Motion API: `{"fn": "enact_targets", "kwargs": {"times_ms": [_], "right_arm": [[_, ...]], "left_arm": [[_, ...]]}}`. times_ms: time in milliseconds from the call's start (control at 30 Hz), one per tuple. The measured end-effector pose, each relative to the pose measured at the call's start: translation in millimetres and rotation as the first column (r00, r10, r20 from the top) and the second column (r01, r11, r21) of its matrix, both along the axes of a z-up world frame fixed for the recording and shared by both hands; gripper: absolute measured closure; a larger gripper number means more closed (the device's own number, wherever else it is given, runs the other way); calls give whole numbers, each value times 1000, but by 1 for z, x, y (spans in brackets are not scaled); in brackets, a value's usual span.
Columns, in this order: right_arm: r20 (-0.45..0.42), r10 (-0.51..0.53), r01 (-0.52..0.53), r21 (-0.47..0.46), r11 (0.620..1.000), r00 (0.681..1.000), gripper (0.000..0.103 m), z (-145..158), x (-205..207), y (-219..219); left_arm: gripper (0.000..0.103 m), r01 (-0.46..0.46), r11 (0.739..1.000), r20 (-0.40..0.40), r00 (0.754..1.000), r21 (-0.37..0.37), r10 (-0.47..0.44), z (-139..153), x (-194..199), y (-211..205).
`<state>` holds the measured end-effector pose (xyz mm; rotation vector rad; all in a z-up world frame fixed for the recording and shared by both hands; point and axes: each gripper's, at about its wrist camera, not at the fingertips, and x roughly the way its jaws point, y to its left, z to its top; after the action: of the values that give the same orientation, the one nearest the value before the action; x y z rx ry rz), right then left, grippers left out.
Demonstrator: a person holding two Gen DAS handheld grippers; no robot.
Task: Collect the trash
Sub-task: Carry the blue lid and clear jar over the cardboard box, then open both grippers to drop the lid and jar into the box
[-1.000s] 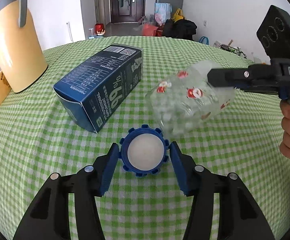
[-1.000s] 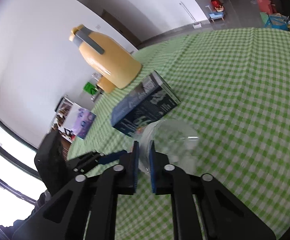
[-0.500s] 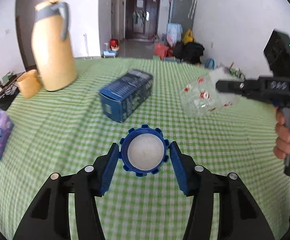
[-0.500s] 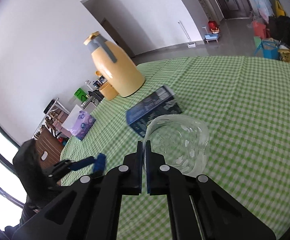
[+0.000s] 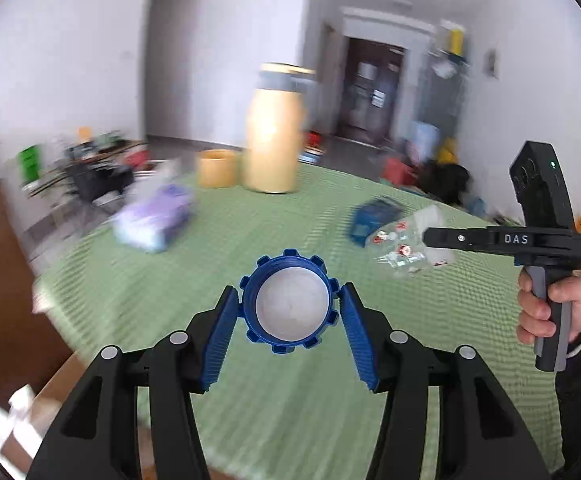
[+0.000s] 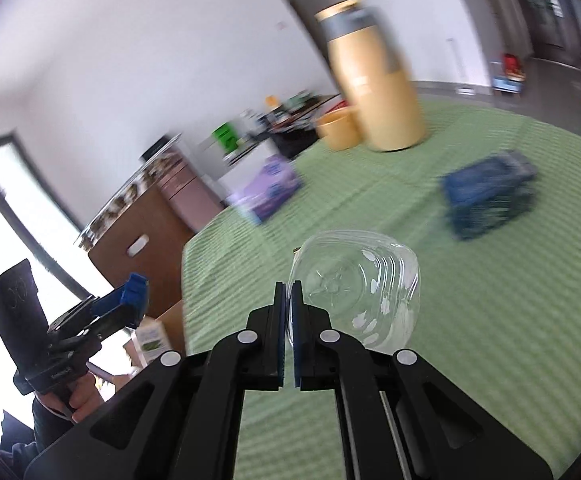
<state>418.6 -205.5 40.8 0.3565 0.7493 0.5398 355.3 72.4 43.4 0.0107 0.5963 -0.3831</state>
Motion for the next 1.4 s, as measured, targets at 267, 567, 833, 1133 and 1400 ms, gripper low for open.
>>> {"fn": "enact_targets", "kwargs": {"times_ms": [267,567,833,1133,1400], "right_arm": [[-23,283,-283,-26,959,959,100,-10,0,160],[-137,490,-508,-206,836,861,100,-53,-8,327],[-264,452,-517,-293,804,852,92,-98,26,382],[-232,410,-464,-276,842,882,48,-89,41,373],[-153,361,-390,-262,883,920,43,-58,30,319]], "left_arm": [[53,-306,951,-26,952,-41,306,-20,-82,160],[53,-456,887,-161,883,-76,440,-60,-122,243],[53,-405,908,-258,893,-103,369,-96,-101,216],[53,-319,941,-358,896,-111,261,-139,-56,179],[53,-254,966,-474,845,54,248,-196,-7,135]]}}
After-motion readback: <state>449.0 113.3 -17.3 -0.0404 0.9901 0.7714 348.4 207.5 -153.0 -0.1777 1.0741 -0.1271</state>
